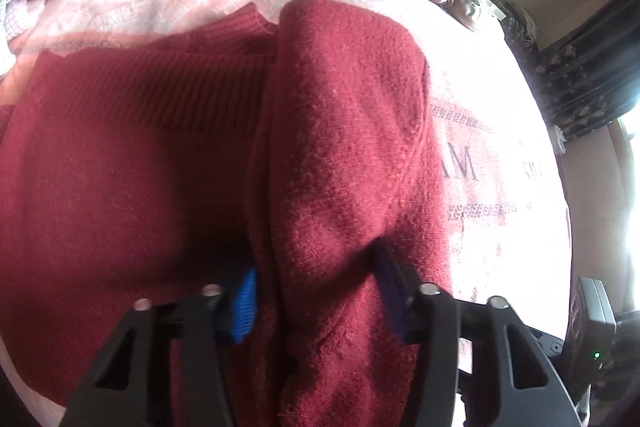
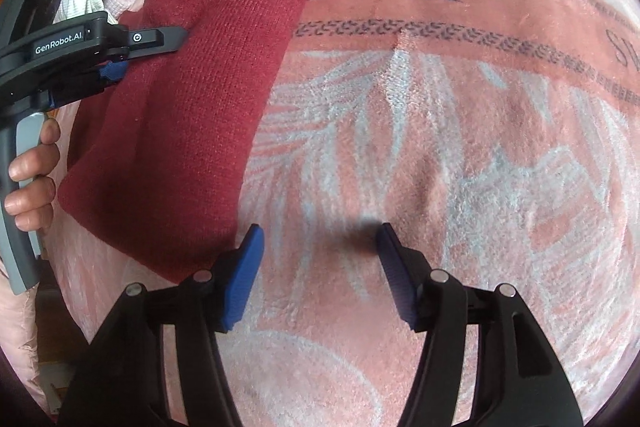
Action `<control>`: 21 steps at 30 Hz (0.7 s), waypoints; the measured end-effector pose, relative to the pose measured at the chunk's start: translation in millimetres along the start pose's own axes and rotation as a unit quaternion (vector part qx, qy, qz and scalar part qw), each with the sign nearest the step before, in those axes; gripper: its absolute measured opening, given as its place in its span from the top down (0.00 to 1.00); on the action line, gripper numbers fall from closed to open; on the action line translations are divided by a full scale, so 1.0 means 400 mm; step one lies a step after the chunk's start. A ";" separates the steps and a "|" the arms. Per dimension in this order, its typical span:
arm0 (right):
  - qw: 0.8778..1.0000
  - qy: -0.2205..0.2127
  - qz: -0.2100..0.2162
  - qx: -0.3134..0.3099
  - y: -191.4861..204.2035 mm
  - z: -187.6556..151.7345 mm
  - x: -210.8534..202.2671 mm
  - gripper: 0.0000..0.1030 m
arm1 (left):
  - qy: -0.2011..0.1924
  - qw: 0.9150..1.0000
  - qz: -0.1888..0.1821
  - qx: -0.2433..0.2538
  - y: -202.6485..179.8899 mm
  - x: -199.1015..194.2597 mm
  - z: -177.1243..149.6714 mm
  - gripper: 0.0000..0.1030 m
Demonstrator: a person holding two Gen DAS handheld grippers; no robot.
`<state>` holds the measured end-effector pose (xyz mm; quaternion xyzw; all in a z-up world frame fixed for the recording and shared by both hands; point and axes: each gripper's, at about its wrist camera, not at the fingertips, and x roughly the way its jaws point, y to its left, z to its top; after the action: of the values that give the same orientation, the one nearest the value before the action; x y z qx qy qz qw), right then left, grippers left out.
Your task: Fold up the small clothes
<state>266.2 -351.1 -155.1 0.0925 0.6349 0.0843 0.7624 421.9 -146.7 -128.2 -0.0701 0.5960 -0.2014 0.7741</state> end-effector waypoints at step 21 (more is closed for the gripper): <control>1.000 -0.013 -0.015 -0.021 0.066 -0.010 0.038 0.32 | -0.026 0.998 -0.049 0.013 0.032 -0.053 -0.006 0.81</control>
<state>264.9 -321.5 -163.6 0.0674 0.6243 0.0849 0.7736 418.1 -126.2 -114.3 -0.0945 0.5688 -0.2448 0.7795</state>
